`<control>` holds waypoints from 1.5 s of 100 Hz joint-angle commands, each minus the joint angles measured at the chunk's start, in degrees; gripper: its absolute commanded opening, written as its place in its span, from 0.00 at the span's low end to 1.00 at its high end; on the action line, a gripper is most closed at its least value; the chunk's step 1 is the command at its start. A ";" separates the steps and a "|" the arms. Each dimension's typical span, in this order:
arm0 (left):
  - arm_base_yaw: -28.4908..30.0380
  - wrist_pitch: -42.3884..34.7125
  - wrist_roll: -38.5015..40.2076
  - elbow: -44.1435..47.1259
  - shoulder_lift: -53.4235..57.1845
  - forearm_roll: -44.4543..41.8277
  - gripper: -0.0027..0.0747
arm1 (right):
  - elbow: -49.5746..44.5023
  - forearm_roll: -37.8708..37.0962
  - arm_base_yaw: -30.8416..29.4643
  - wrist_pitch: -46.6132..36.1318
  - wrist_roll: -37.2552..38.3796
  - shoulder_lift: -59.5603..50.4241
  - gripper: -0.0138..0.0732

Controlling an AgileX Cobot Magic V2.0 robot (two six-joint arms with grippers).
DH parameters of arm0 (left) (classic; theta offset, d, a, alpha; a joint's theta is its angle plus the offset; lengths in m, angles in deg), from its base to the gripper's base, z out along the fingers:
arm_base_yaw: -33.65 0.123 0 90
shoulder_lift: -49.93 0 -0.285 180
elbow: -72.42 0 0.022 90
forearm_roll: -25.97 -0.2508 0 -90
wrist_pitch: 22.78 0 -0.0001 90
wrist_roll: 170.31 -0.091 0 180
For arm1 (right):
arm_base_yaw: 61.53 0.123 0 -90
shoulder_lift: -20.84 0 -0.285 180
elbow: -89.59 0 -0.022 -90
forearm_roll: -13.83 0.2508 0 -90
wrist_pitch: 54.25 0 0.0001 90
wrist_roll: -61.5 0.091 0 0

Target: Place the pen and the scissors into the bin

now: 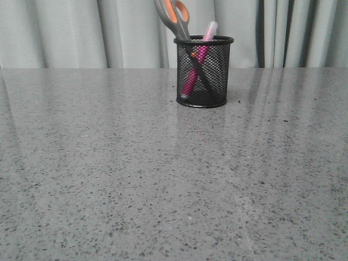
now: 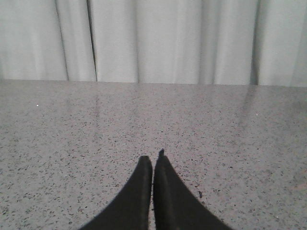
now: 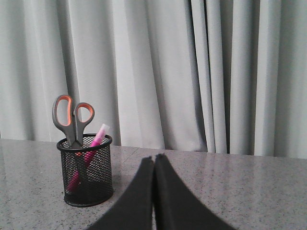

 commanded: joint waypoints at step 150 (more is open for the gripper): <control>-0.43 -4.27 0.78 2.54 1.81 0.82 0.01 | -3.18 -11.55 -12.88 18.21 8.47 -10.59 0.07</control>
